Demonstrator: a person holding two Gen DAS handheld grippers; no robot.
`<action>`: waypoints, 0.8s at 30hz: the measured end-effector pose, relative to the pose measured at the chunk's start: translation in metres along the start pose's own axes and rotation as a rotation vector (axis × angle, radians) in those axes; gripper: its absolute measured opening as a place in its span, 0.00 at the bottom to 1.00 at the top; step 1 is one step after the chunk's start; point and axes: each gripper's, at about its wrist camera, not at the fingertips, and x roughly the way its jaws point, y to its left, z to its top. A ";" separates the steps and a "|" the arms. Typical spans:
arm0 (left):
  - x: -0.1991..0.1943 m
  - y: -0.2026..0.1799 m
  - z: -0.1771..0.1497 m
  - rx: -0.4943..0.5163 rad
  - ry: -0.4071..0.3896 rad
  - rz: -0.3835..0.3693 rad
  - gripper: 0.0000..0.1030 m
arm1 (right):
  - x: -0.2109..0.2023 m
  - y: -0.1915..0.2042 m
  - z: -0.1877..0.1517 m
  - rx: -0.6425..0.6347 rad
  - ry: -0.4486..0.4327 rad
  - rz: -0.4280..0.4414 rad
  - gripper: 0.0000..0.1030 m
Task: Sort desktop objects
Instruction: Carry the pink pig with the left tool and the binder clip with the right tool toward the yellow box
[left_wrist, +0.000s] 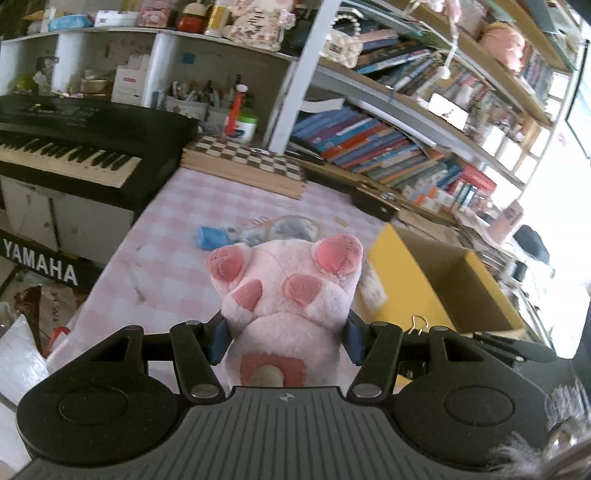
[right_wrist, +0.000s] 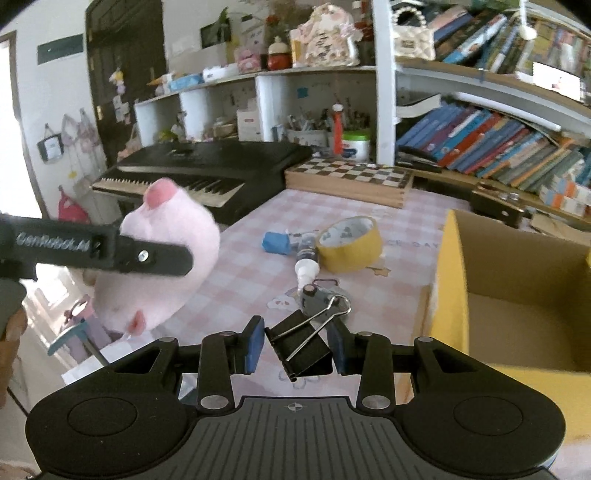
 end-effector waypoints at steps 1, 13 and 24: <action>-0.004 -0.002 -0.003 0.006 0.003 -0.010 0.54 | -0.006 0.000 -0.002 0.010 0.003 -0.009 0.36; -0.029 -0.021 -0.040 0.060 0.060 -0.105 0.54 | -0.050 0.004 -0.042 0.126 0.034 -0.121 0.36; -0.020 -0.055 -0.073 0.166 0.191 -0.252 0.54 | -0.083 -0.009 -0.076 0.262 0.071 -0.244 0.36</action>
